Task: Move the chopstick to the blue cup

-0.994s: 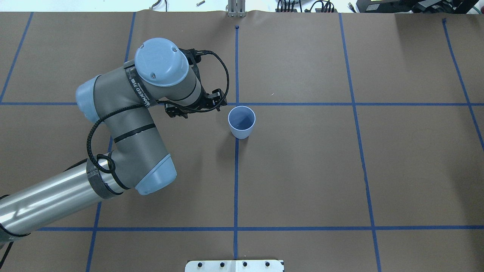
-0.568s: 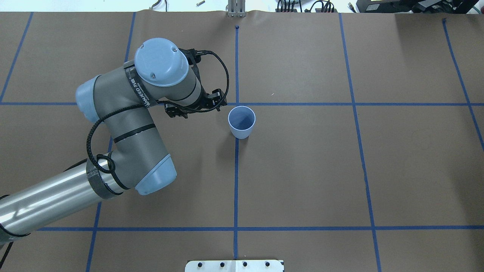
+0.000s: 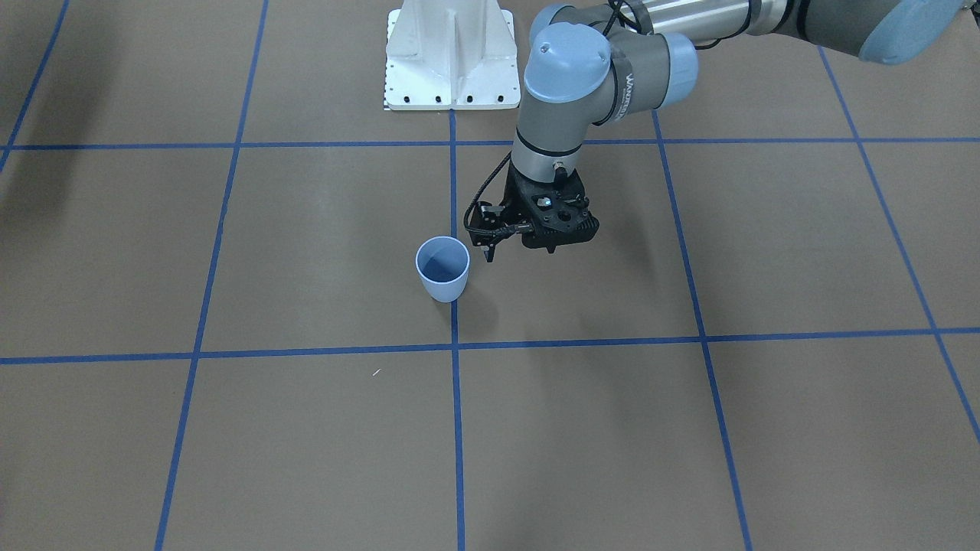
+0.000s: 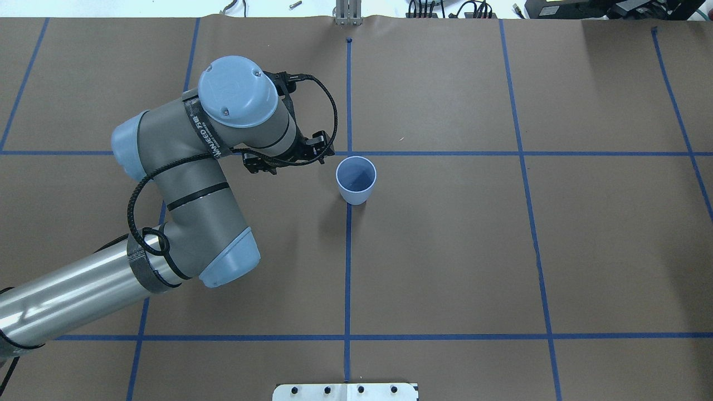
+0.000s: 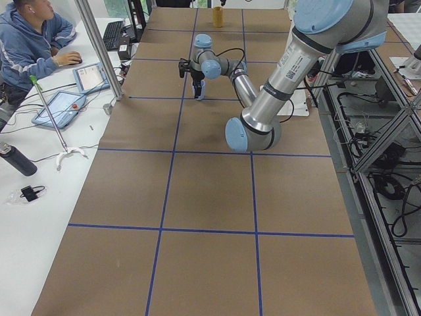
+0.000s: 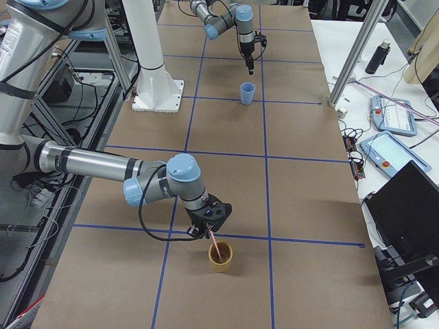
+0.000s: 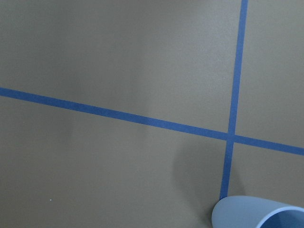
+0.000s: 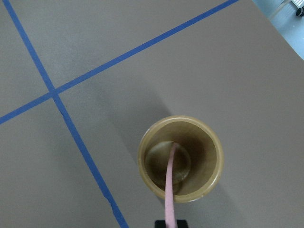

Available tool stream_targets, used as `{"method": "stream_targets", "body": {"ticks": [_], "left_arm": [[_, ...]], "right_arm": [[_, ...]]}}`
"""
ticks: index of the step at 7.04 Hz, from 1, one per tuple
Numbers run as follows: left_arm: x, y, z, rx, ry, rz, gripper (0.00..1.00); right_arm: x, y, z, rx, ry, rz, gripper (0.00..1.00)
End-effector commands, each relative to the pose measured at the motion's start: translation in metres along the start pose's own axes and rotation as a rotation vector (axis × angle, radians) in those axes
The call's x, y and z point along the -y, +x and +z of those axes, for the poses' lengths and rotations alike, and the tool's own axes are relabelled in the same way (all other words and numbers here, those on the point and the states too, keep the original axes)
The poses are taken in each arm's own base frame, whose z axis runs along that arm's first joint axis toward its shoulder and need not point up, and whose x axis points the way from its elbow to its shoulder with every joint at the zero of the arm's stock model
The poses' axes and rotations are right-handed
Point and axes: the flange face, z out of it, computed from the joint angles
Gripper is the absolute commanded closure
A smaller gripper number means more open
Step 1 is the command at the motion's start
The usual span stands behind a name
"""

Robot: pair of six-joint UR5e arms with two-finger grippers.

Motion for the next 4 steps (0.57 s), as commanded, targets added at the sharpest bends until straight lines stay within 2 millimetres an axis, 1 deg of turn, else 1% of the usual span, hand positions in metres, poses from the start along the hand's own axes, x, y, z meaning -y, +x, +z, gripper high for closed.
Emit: {"method": "stream_targets", "body": {"ticks": [1, 2, 4], "left_arm": [[0.000, -0.001, 0.001, 0.001, 0.000, 0.000, 0.02], [-0.001, -0.001, 0.002, 0.003, -0.002, 0.000, 0.02], [-0.002, 0.000, 0.002, 0.002, -0.003, 0.000, 0.02]], "right_arm": [[0.000, -0.001, -0.001, 0.002, 0.002, 0.004, 1.00], [0.001, -0.003, -0.005, 0.008, 0.009, 0.001, 1.00], [0.007, 0.002, -0.020, 0.033, 0.037, 0.026, 1.00]]}}
